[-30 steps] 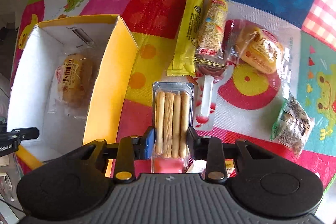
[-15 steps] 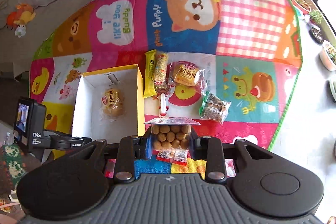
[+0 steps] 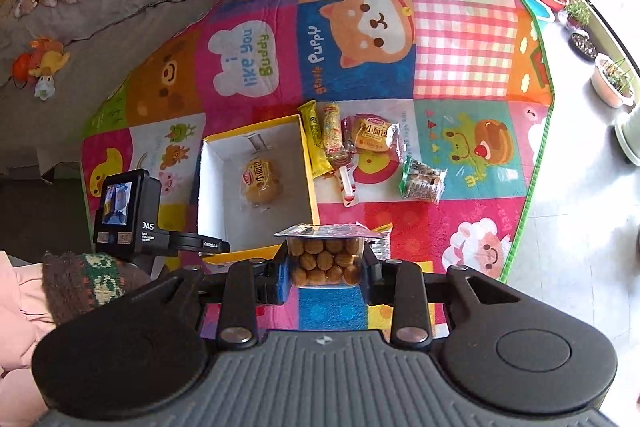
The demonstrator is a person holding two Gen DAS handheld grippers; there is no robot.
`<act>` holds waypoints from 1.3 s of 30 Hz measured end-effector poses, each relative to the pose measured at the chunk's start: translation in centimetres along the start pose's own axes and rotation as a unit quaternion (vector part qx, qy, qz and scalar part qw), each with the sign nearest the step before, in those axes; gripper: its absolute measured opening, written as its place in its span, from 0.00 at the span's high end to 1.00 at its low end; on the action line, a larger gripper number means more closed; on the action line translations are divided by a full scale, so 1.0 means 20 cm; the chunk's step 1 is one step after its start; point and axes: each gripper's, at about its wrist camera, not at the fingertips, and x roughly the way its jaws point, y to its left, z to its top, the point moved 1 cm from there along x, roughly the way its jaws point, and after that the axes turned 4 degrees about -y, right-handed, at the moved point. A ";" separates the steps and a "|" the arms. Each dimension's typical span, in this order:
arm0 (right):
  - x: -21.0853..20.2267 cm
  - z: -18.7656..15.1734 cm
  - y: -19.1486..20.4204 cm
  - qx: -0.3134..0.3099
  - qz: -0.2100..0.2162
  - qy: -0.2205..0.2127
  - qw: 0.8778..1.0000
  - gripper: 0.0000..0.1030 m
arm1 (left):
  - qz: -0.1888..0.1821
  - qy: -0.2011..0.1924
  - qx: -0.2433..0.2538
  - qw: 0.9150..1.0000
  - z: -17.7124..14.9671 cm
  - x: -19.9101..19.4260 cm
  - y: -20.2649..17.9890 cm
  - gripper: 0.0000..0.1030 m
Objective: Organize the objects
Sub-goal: 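Carry the biscuit-stick pack into the box and release it, then grasp a second wrapped round bun with the right tool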
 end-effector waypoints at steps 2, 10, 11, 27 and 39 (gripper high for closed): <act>0.04 0.00 0.03 0.011 0.008 0.013 1.000 0.70 | -0.006 -0.003 -0.004 1.000 0.03 0.02 0.02 0.88; 0.26 0.07 0.13 0.060 0.024 0.060 0.996 0.70 | -0.030 -0.008 -0.034 0.999 -0.02 0.02 0.09 0.88; 0.29 0.08 0.14 0.065 0.024 0.065 0.996 0.70 | -0.032 -0.008 -0.032 0.999 -0.03 0.01 0.10 0.88; 0.55 0.07 -0.16 0.224 0.047 0.097 0.968 0.59 | -0.019 -0.025 -0.040 0.999 -0.04 -0.02 0.13 0.85; 0.61 -0.11 -0.51 0.117 -0.074 0.097 0.986 0.46 | 0.020 -0.021 -0.025 0.999 -0.02 -0.02 0.05 0.87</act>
